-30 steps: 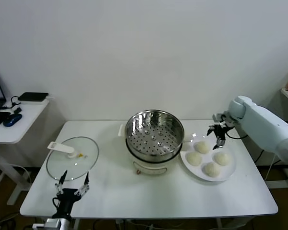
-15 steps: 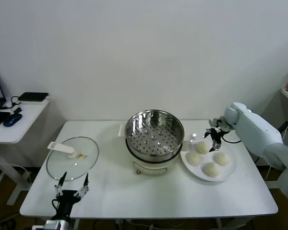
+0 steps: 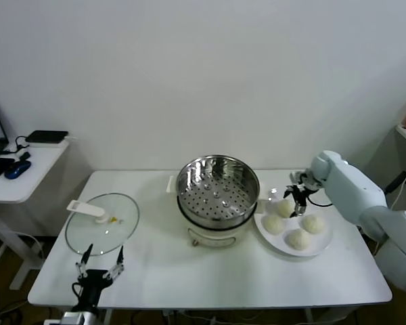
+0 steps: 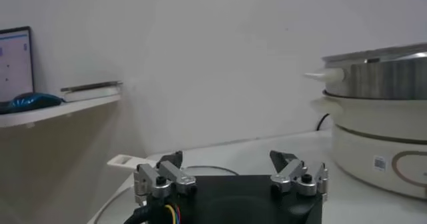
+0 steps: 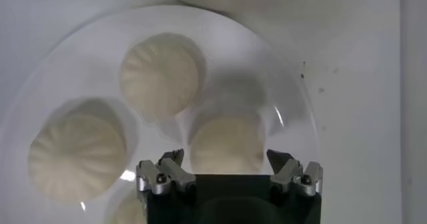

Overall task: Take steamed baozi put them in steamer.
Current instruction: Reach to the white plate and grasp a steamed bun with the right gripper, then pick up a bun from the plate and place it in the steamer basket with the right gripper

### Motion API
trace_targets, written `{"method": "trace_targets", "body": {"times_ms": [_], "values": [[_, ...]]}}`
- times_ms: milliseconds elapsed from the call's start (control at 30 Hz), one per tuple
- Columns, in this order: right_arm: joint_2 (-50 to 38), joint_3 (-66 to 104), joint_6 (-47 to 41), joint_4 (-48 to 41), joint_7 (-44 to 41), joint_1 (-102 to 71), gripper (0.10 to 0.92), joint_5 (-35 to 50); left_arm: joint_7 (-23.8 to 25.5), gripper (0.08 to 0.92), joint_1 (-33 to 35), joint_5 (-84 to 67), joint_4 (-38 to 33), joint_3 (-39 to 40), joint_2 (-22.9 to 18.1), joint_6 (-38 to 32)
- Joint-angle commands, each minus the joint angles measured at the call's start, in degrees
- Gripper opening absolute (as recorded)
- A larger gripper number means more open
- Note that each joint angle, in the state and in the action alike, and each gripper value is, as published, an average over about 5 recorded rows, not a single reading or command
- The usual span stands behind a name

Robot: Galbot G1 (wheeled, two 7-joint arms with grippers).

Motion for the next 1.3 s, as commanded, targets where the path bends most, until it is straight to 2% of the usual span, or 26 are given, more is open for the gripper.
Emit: {"method": "trace_targets", "body": {"times_ms": [33,133,367,467,733,833,1033,1300], "values": [[0.9,1.4,0.1,-1.5,0.2,-0.3,0.823,-1.2,-0.1,0.823,0.0,-0.3,0.1,-0.1,0.1,0.0],[1.1,1.7,0.1,-1.9,0.1,-0.2,0.814,-1.5,-0.1,0.823,0.0,-0.3,0.0,0.0,0.0,0.1],[1.2,2.1,0.1,-2.1,0.1,-0.2,0.663,-1.5,-0.2,0.823,0.0,-0.4,0.1,-0.1,0.0,0.0],[1.1,2.2,0.1,-2.0,0.1,-0.3,0.639,-1.6,-0.2,0.823,0.1,-0.5,0.1,-0.1,0.0,-0.1],[-1.5,0.9,0.8,2.4,-0.1,0.1,0.636,-0.9,-0.2,0.823,0.2,-0.5,0.0,-0.3,0.0,-0.2],[-4.0,-1.1,2.3,7.1,-0.2,0.8,0.636,-1.7,-0.2,0.823,0.2,-0.5,-0.1,-0.4,-0.1,-0.1],[-8.3,-1.7,9.2,17.4,-0.6,3.1,0.651,-11.4,-0.2,0.823,0.1,-0.3,-0.5,-0.4,-0.3,0.0],[-12.6,-8.6,13.6,27.7,-2.2,13.7,0.662,-8.9,-0.1,0.823,0.1,0.8,-1.8,-0.4,-0.7,0.9]]}}
